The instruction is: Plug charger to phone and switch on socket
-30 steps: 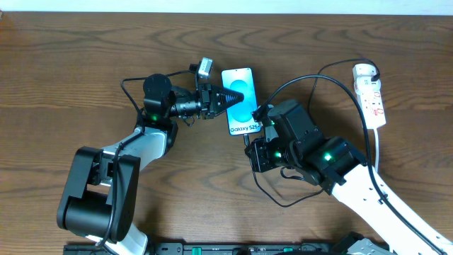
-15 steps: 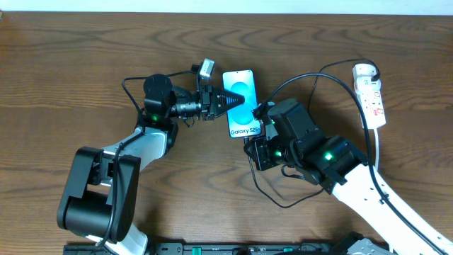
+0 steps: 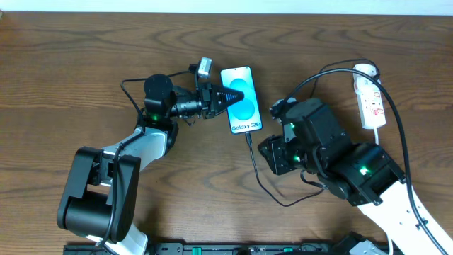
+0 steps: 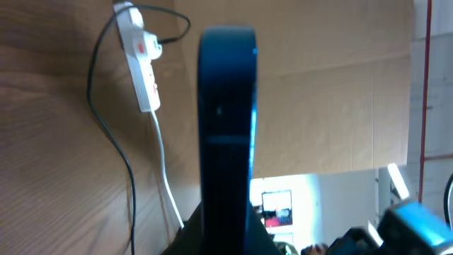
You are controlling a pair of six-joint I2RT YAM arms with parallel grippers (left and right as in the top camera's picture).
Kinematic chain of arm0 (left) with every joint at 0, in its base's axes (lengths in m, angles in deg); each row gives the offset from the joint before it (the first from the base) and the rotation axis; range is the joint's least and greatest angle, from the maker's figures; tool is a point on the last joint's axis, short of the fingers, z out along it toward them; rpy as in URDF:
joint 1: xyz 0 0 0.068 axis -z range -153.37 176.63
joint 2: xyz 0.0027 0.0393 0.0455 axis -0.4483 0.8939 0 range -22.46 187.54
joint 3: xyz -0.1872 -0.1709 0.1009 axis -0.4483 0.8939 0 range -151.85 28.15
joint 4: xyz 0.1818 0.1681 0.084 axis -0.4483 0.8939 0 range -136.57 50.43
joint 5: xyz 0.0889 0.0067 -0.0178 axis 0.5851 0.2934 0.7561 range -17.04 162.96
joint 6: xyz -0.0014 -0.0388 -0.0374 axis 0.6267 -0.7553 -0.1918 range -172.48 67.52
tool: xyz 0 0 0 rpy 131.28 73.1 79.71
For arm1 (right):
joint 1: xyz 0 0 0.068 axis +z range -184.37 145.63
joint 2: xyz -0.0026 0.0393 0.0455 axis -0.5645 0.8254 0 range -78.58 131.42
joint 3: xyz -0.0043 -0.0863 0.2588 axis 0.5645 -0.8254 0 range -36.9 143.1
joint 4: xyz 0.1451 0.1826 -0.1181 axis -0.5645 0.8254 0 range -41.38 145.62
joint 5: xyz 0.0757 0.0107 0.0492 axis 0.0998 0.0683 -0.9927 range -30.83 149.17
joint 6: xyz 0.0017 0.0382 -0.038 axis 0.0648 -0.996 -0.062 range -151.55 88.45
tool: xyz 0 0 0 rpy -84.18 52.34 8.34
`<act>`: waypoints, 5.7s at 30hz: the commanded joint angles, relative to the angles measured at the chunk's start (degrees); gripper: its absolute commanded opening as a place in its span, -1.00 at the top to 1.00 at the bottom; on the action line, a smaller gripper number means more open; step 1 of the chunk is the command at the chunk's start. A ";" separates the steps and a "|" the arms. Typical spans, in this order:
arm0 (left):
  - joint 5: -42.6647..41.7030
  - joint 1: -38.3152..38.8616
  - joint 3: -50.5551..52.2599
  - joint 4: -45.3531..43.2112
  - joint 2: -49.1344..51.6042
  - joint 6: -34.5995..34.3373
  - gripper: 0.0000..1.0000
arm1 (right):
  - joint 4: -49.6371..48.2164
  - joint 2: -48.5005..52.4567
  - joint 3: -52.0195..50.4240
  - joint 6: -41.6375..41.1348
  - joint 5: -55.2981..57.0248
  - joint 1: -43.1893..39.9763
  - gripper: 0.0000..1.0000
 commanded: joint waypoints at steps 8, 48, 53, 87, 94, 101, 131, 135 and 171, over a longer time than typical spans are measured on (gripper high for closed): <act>5.16 0.92 -1.16 4.11 -0.87 -2.16 0.86 | -0.85 6.88 -0.35 -6.05 13.84 7.34 0.08; -0.52 3.30 -1.16 -0.07 -0.94 -1.44 0.85 | -10.80 13.88 2.56 -5.84 14.01 5.60 0.98; -0.52 4.48 -1.16 -0.09 -0.94 -1.42 0.86 | -9.73 13.55 3.65 -3.89 13.35 5.62 0.98; 6.71 11.58 -23.43 27.02 -1.01 18.62 0.86 | 10.34 -26.08 10.75 -3.04 39.08 -3.98 -0.99; 15.17 12.15 -29.97 51.91 -0.92 37.38 0.85 | 11.23 -26.25 10.54 -5.53 42.88 -3.98 -0.99; 23.54 12.04 -30.29 60.00 1.18 45.33 0.86 | 11.58 -26.23 10.05 -10.14 43.95 -3.98 -0.99; 19.39 9.99 -43.36 77.48 25.92 43.52 0.85 | 2.08 -24.74 -1.51 -14.99 43.19 -3.98 -0.98; 19.76 10.84 -43.34 78.47 25.92 43.54 0.85 | 1.53 -23.30 -1.51 -14.99 43.19 -3.98 -0.99; 31.80 12.83 -43.19 82.99 26.84 51.32 0.01 | -1.90 -16.44 -1.51 -14.99 43.60 -4.15 -0.99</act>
